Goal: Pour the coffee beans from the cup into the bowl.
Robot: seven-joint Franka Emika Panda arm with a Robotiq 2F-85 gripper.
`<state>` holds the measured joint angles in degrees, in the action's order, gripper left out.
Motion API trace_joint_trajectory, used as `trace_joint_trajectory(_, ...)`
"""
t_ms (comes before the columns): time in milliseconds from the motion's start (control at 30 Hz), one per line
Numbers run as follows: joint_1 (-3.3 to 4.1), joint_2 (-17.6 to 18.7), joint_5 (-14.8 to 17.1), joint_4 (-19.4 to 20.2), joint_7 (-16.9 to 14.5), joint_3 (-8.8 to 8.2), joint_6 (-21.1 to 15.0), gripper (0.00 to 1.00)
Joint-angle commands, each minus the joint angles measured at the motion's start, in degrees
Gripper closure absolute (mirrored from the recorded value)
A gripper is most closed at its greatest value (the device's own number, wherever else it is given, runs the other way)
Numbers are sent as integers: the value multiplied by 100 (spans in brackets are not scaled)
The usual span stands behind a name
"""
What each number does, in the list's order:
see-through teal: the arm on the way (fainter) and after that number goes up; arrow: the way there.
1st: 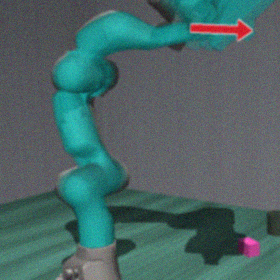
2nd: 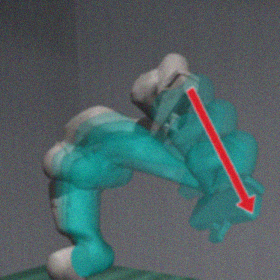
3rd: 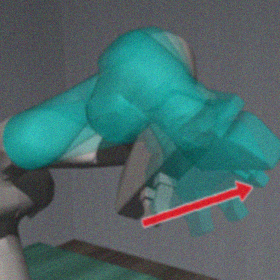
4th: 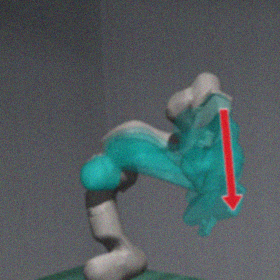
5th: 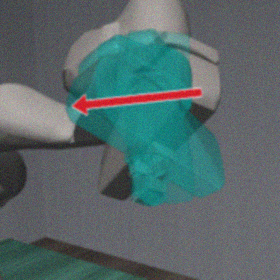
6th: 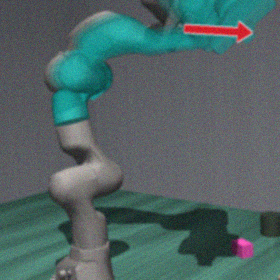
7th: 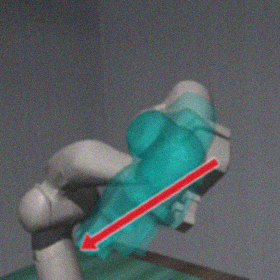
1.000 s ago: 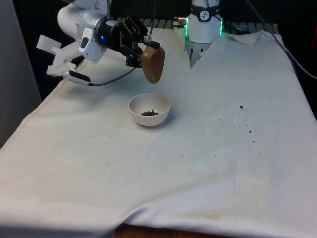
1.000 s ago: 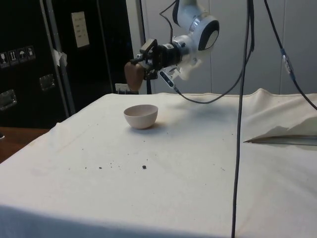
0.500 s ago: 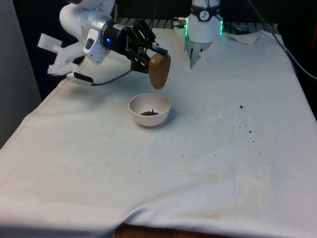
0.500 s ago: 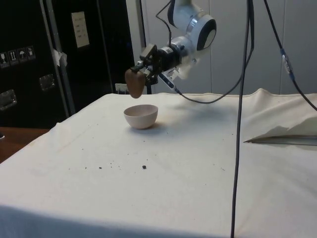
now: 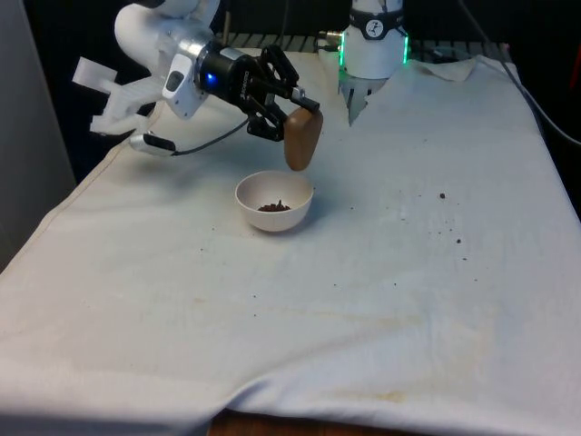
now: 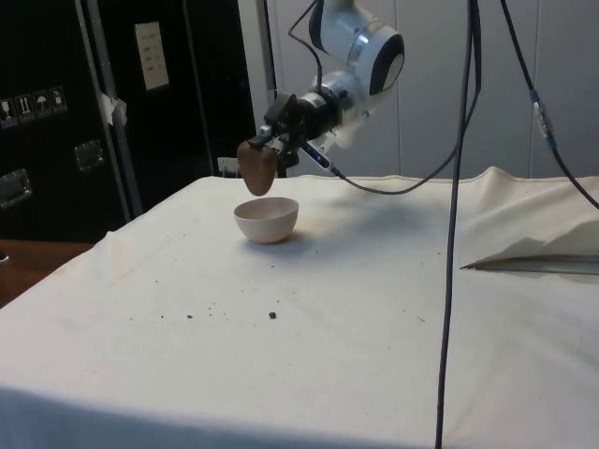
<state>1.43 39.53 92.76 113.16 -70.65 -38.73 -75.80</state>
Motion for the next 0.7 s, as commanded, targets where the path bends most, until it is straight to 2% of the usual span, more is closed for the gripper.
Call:
trace_joint_trajectory(0, 97, -69, -23, 69, 11, -46, -149, 95)
trace_joint_trajectory(167, 178, -166, -120, 109, -6, -34, -315, 95)
trace_joint_trajectory(200, 86, -92, -97, 40, -34, 17, -178, 95)
trace_joint_trajectory(233, 189, -189, -143, 115, -6, -34, -344, 95)
trace_joint_trajectory(433, 275, -355, -338, 172, 0, 17, -613, 95)
trace_joint_trajectory(467, 189, -298, -321, 115, -34, 57, -487, 95)
trace_joint_trajectory(500, 286, -372, -361, 178, 6, 23, -653, 95)
trace_joint_trajectory(667, 344, -470, -476, 201, 17, 40, -802, 95)
